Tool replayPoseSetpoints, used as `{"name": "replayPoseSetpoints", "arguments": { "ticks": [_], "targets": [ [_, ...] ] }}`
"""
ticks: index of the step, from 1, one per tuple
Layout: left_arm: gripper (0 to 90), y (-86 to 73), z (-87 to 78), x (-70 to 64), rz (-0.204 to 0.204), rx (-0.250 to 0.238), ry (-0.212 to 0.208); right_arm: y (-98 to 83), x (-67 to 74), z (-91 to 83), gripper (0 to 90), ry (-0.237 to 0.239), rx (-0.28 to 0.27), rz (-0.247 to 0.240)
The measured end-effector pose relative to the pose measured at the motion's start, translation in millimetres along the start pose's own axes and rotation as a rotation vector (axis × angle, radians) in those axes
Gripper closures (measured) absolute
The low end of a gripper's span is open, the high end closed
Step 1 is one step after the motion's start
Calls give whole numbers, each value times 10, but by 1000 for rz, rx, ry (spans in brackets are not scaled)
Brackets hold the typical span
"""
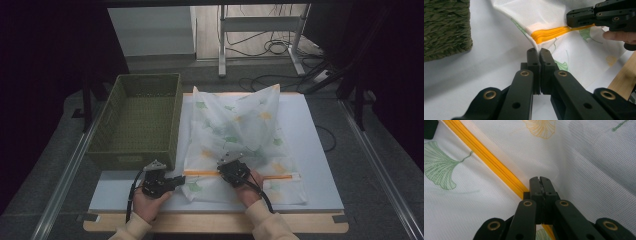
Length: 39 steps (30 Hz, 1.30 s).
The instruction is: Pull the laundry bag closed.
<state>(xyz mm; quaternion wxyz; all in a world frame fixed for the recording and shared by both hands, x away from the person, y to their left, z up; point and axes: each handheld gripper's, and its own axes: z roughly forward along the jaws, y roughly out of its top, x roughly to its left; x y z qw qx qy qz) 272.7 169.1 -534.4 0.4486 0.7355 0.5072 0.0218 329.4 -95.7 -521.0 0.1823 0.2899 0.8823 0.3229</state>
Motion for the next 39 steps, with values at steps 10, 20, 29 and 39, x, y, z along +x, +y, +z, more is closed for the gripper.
{"name": "replayPoseSetpoints", "arguments": {
  "ticks": [10, 20, 29, 39],
  "targets": [
    [886, -7, -20, 0, -3, -5, 0, -31, -30, -22, 895, -25, 3, 0],
    [887, -8, -29, 0, -5, -7, 0, -60, -58, -66, 895, -33, 9, 8],
    [887, -10, -35, -4, -4, -10, 1, -136, -151, -141, 895, -59, 12, 25],
    [887, -12, -35, -7, -4, -9, 1, -195, -213, -213, 895, -73, 15, 38]
  ]
}}
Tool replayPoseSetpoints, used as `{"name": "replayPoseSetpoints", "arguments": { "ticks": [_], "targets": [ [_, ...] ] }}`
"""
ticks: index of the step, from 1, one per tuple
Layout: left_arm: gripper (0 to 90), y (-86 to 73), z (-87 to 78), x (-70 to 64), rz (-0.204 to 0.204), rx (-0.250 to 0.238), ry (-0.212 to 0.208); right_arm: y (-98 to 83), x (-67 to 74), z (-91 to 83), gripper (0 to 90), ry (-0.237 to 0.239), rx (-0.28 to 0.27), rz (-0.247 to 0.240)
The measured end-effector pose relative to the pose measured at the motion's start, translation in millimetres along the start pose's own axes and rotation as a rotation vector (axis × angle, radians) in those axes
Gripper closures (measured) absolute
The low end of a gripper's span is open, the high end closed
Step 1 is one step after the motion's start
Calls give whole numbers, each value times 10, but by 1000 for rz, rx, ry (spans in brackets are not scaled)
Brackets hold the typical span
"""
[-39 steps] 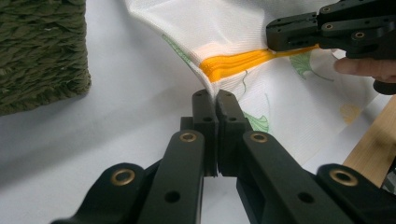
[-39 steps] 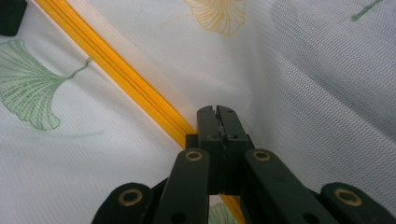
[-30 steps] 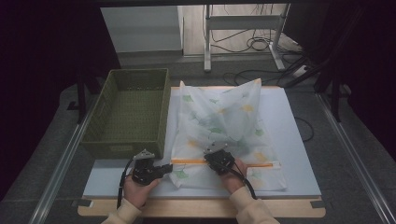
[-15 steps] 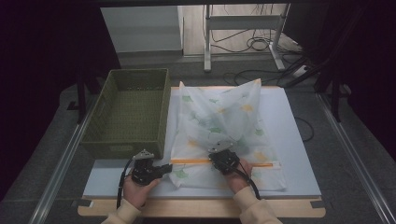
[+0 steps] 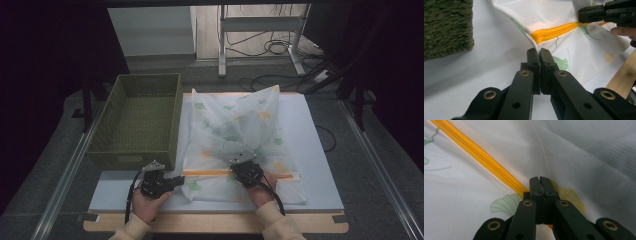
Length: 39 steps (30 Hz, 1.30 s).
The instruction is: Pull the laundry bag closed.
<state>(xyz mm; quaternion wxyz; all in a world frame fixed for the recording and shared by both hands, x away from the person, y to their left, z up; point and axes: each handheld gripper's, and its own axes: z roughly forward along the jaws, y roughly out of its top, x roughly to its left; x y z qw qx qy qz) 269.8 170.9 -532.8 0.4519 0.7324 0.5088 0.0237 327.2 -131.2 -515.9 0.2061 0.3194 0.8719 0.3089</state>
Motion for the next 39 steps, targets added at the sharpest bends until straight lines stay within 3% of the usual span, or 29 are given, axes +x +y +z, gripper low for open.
{"name": "replayPoseSetpoints", "arguments": {
  "ticks": [39],
  "targets": [
    [887, 0, -3, -2, 4, 4, -1, -226, -311, -210, 895, -53, 14, 54]
  ]
}}
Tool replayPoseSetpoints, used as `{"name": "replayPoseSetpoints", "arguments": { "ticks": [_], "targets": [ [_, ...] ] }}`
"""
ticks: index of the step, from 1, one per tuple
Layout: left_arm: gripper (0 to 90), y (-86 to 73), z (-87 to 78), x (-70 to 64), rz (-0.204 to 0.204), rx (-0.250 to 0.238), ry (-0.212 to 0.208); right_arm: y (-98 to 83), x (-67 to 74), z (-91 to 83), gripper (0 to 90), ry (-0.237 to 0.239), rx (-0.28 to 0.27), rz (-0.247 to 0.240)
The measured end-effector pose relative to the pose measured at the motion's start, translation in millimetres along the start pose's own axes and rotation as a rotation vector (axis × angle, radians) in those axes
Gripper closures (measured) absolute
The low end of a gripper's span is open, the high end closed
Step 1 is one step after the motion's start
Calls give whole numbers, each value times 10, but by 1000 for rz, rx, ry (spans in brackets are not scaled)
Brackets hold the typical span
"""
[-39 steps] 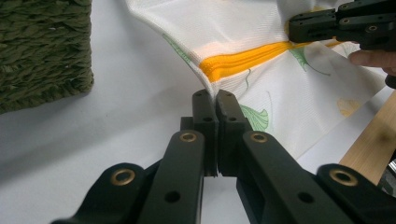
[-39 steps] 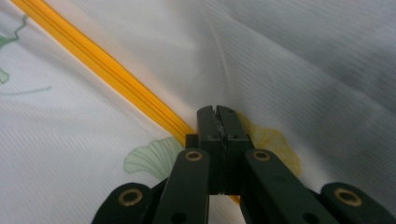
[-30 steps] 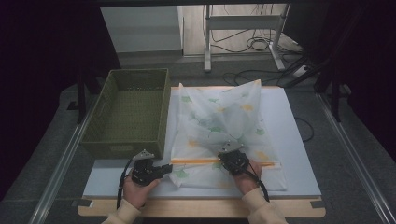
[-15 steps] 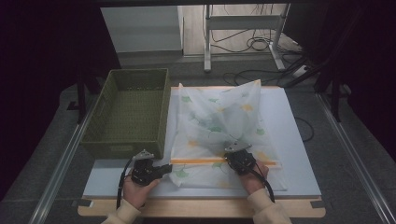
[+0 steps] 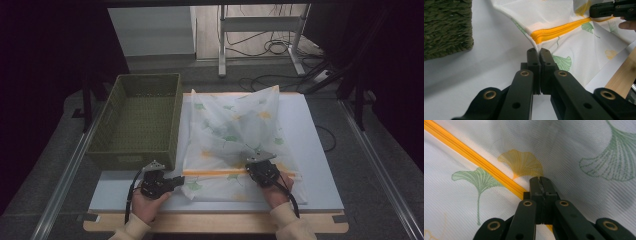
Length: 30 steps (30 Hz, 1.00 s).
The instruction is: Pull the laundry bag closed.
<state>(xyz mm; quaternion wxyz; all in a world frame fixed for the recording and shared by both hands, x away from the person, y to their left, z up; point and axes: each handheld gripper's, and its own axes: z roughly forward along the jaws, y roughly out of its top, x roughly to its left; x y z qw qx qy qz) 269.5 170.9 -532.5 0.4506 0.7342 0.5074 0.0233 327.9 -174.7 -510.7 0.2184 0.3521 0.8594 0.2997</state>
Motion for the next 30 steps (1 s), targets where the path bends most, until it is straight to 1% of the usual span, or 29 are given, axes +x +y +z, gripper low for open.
{"name": "replayPoseSetpoints", "arguments": {
  "ticks": [11, 15, 16, 24, 30],
  "targets": [
    [887, 0, 0, -1, 2, 1, 1, -81, -108, -56, 895, -20, 5, 24],
    [887, 0, 0, -1, 1, 1, -2, -98, -131, -67, 895, -24, 8, 22],
    [887, 0, -1, -2, 2, 2, 0, -102, -138, -71, 895, -20, 6, 28],
    [887, -1, 0, -1, 2, 2, -1, -143, -192, -107, 895, -39, 10, 36],
    [886, 0, -2, -2, 2, 1, -2, -165, -237, -148, 895, -37, 4, 47]
  ]
}}
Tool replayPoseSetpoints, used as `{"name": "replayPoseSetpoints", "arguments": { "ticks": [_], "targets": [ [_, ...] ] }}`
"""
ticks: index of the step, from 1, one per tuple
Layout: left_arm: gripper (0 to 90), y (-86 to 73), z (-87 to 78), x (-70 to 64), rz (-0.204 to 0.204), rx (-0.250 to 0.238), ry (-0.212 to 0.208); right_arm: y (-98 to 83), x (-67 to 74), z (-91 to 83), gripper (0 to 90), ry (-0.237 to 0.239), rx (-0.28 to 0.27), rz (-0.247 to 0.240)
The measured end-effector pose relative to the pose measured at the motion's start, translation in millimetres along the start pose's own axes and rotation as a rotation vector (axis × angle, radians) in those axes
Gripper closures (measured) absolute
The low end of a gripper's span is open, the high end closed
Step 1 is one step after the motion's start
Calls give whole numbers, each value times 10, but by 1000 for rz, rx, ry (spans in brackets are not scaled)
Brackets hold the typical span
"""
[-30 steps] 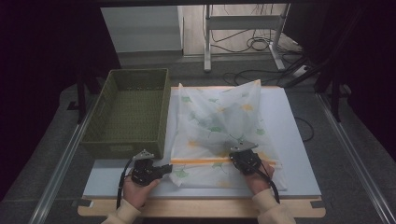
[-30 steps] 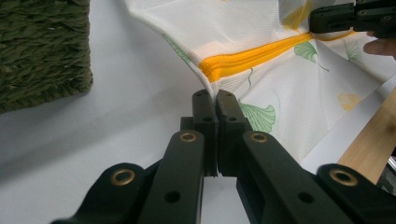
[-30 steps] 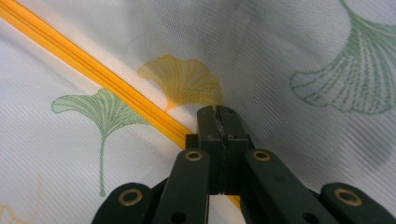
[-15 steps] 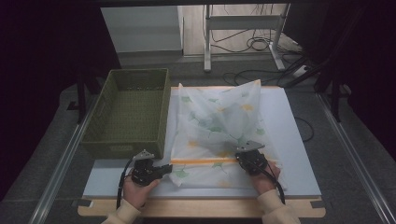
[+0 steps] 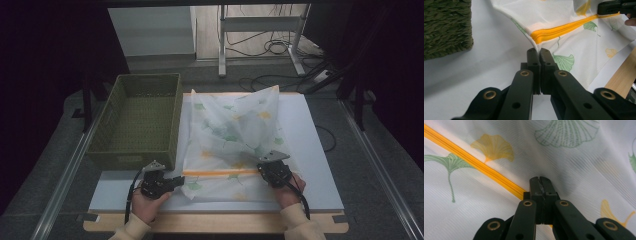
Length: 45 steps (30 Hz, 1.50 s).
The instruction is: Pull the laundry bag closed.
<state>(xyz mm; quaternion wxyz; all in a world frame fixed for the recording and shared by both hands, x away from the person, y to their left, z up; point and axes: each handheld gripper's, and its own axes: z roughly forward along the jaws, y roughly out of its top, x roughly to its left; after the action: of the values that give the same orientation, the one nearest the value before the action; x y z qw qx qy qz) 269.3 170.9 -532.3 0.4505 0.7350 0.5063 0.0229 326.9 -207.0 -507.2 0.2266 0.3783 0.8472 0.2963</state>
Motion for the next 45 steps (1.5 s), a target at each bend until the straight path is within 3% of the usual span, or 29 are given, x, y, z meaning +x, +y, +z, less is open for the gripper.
{"name": "replayPoseSetpoints", "arguments": {
  "ticks": [31, 45],
  "targets": [
    [886, 0, -2, -4, 5, 1, 2, -165, -258, -134, 895, -36, 7, 53],
    [886, 1, -4, -6, 5, 0, 6, -266, -401, -224, 895, -73, 13, 74]
  ]
}}
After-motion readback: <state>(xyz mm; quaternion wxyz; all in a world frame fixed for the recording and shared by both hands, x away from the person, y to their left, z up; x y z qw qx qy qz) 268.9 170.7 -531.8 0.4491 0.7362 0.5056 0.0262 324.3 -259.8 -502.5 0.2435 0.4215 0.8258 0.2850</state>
